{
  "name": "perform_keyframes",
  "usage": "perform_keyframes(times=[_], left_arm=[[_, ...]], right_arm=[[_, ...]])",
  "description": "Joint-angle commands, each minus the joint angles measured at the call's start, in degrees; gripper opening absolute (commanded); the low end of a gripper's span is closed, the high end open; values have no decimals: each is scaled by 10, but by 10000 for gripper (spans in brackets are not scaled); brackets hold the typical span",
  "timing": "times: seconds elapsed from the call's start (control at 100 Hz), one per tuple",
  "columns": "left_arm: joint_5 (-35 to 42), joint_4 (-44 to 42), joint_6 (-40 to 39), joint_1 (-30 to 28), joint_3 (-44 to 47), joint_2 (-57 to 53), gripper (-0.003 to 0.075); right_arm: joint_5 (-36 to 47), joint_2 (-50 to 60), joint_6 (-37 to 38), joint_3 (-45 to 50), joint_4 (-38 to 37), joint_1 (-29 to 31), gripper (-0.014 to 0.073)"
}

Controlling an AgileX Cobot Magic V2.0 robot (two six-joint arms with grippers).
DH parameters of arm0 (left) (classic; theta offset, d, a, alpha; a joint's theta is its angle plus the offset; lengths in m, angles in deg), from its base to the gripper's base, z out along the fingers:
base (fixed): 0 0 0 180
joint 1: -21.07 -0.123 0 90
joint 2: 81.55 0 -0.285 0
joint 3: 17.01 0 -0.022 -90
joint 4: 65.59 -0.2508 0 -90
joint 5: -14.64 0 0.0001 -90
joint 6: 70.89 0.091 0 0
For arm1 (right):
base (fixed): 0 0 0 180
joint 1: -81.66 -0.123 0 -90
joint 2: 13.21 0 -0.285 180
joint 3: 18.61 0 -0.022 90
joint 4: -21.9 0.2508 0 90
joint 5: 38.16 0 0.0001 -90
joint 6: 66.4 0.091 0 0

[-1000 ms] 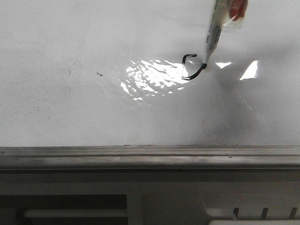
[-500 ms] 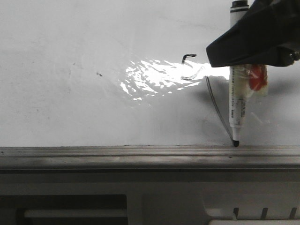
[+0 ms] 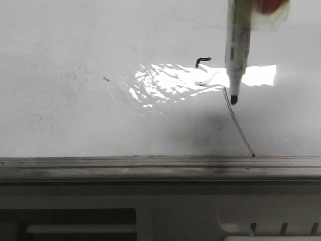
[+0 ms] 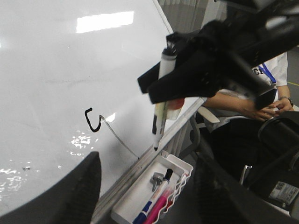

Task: Write number 9 on whiteboard

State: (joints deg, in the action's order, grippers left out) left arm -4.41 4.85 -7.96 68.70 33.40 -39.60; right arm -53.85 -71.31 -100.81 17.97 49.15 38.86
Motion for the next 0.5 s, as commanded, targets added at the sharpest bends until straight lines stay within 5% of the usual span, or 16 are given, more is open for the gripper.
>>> perform_keyframes(times=[0.0, 0.12, 0.34, 0.49], left_arm=[[-14, 22, -4, 1, -16, 32, 400], [-61, 39, 24, 1, -22, 96, 400], [-160, 190, 263, 1, -48, 201, 400], [-223, 255, 340, 1, -67, 262, 400]], right_arm=[[-5, 13, -6, -38, -3, -13, -60], [-40, 13, -6, -44, -1, -31, -60], [-61, 10, -6, -44, -1, -71, -70], [-58, 10, -6, -44, 17, -105, -77]])
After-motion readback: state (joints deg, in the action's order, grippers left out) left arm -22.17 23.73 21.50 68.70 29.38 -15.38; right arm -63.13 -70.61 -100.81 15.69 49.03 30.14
